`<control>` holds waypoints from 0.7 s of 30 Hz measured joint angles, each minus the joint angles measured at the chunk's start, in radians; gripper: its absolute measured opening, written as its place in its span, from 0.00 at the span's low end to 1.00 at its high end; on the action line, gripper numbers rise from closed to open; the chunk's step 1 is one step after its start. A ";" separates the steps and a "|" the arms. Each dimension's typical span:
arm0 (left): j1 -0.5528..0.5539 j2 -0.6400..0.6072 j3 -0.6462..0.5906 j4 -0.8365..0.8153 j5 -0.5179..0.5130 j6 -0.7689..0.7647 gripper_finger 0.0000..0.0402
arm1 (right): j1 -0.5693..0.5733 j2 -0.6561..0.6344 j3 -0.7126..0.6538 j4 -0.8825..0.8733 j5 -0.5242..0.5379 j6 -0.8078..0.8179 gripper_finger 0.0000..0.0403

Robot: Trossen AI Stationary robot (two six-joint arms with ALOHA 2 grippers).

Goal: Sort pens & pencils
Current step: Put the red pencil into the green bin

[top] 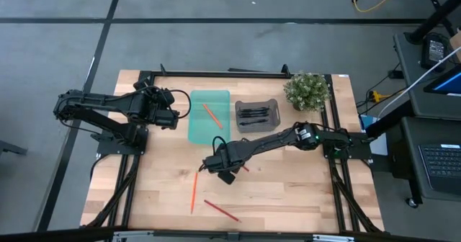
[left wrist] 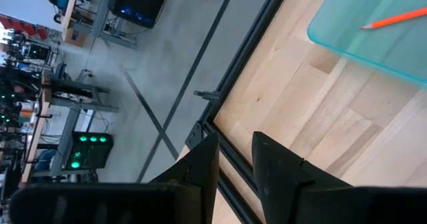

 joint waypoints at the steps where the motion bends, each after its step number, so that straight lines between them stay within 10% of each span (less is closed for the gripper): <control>1: 0.000 0.000 0.000 0.000 0.000 0.000 0.21 | -0.002 0.000 -0.012 0.000 -0.006 0.000 0.34; 21: 0.000 0.000 0.000 0.000 0.000 -0.005 0.21 | -0.050 -0.013 -0.209 0.262 -0.089 -0.042 0.37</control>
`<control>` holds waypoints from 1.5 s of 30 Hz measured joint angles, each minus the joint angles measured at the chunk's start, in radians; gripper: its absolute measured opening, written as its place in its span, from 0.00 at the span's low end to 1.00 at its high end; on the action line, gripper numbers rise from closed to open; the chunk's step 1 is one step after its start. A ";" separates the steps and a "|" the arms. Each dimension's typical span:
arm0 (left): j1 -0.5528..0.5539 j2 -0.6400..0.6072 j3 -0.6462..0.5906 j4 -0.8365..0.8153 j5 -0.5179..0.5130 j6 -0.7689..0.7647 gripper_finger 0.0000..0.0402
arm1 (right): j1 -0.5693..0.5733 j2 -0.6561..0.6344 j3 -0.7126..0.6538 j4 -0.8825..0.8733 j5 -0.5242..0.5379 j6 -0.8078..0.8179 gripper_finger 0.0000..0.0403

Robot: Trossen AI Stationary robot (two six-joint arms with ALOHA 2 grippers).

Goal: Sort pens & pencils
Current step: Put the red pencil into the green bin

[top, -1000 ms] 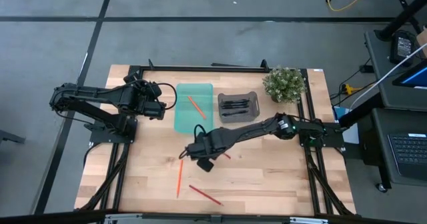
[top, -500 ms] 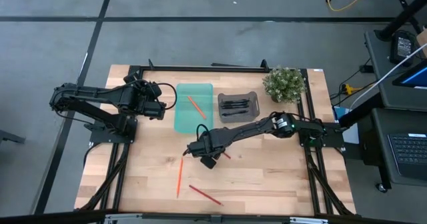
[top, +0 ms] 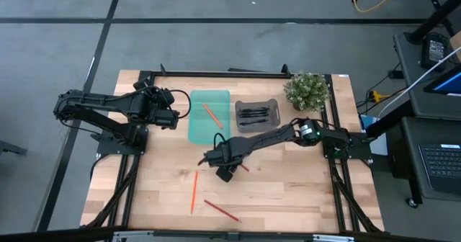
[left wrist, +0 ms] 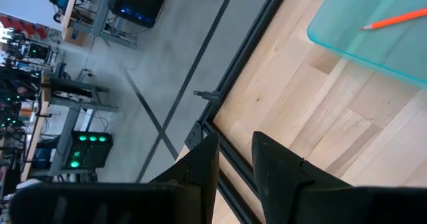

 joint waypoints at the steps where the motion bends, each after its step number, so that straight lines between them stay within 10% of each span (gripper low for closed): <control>1: 0.000 0.000 0.000 0.000 0.000 0.000 0.21 | -0.002 0.001 0.000 0.001 -0.008 -0.002 0.37; 11: 0.000 0.000 0.000 0.000 0.000 0.000 0.21 | -0.004 0.006 0.004 0.016 -0.021 -0.003 0.35; 25: 0.000 0.000 0.000 0.000 0.000 0.000 0.21 | -0.004 0.006 0.005 0.021 -0.047 -0.016 0.04; 45: 0.000 0.000 0.000 0.000 0.000 -0.002 0.21 | 0.002 0.013 0.188 -0.125 -0.076 -0.003 0.01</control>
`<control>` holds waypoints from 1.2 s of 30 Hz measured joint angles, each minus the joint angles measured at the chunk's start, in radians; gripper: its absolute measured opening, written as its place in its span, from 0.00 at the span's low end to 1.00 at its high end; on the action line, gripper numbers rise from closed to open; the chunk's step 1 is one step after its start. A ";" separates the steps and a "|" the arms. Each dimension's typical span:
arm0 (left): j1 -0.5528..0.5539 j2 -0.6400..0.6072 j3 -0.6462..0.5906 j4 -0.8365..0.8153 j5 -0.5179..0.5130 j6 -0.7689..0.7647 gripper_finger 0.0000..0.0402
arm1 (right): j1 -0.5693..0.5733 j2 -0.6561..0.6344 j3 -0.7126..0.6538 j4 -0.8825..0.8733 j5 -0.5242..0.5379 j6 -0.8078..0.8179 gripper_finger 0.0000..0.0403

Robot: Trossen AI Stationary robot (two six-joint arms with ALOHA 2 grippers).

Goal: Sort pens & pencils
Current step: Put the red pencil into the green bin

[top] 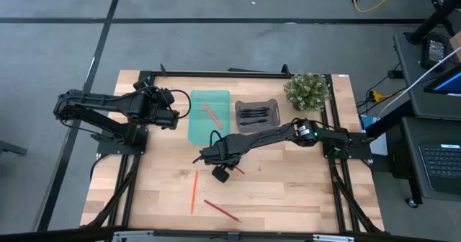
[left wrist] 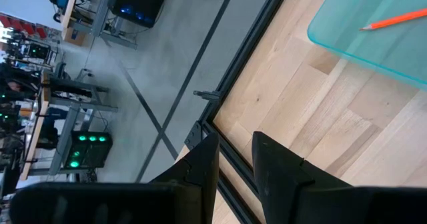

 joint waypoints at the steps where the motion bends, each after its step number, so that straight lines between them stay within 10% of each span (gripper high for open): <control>1: 0.000 0.000 0.000 0.000 0.000 0.000 0.21 | 0.002 0.000 0.016 -0.011 0.000 0.000 0.01; 36: 0.000 0.000 0.000 0.000 0.003 -0.002 0.21 | 0.041 -0.004 0.067 0.037 0.010 0.015 0.12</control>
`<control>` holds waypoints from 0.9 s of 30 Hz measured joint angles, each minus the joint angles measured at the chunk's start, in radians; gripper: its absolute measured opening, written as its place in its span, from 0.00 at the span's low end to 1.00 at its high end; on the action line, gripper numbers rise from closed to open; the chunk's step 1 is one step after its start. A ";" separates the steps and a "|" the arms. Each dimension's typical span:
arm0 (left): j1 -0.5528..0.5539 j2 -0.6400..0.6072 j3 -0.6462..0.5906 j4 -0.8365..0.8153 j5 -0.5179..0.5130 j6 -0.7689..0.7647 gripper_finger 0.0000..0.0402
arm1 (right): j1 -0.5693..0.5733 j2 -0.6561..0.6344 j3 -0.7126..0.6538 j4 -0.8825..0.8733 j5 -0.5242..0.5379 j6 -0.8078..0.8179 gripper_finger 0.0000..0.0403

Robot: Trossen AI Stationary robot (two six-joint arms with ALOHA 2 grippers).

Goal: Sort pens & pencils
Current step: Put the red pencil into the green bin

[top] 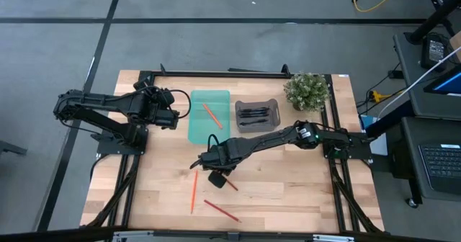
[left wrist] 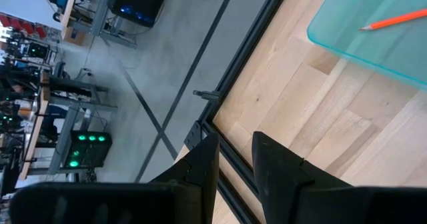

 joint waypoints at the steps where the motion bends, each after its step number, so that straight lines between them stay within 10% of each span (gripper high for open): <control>1: 0.000 0.000 0.000 0.000 0.004 0.000 0.21 | 0.000 0.000 -0.009 0.022 -0.012 0.000 0.14; 27: 0.000 0.000 0.000 0.000 0.014 -0.015 0.21 | 0.014 -0.002 -0.230 0.310 -0.181 0.103 0.34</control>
